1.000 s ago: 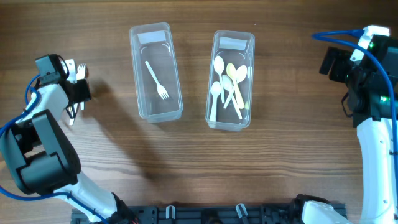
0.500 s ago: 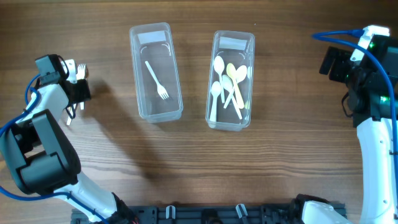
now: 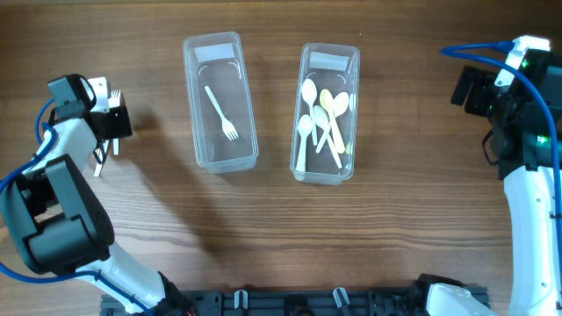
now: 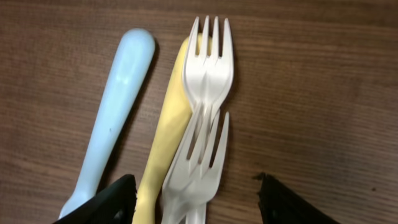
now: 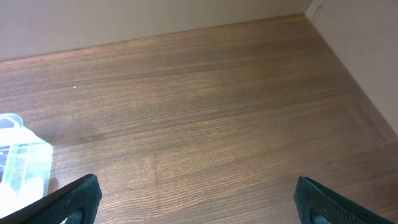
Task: Pack container
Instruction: 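Return the left gripper to the forks and grasp a white fork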
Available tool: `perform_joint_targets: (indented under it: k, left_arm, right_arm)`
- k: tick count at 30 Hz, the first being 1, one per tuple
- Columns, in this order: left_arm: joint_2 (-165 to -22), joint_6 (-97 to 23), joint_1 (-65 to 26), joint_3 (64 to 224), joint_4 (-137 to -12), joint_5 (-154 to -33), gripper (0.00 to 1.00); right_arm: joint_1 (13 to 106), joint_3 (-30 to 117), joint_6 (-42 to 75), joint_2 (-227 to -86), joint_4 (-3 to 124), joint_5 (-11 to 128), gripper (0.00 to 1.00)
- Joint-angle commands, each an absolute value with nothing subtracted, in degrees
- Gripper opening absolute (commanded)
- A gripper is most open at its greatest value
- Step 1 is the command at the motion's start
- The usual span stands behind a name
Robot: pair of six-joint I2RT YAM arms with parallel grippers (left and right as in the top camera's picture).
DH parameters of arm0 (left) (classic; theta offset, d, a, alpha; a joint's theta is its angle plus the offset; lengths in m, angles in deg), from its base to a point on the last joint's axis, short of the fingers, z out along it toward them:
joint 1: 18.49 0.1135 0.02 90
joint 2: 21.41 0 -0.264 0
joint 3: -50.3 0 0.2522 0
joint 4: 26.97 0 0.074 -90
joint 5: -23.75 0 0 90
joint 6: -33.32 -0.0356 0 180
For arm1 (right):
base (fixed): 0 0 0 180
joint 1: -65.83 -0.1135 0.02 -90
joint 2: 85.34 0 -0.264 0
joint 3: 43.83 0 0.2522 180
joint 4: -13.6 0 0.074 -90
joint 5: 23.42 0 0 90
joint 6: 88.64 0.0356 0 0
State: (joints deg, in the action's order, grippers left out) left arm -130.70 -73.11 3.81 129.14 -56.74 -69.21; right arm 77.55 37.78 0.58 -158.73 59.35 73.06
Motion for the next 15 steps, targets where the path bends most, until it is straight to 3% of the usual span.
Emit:
perform_joint_targets:
  k: [1, 15]
  left_arm:
    - [-130.86, -77.5, 4.12, 129.28, -55.89, -71.62, 0.62]
    - [-131.91, -78.83, 4.12, 129.25, -56.3, -71.6, 0.55]
  right_arm:
    - [77.53, 37.96, -0.03, -158.99, 59.16, 73.17, 1.0]
    - [77.53, 37.96, -0.03, -158.99, 59.16, 73.17, 1.0]
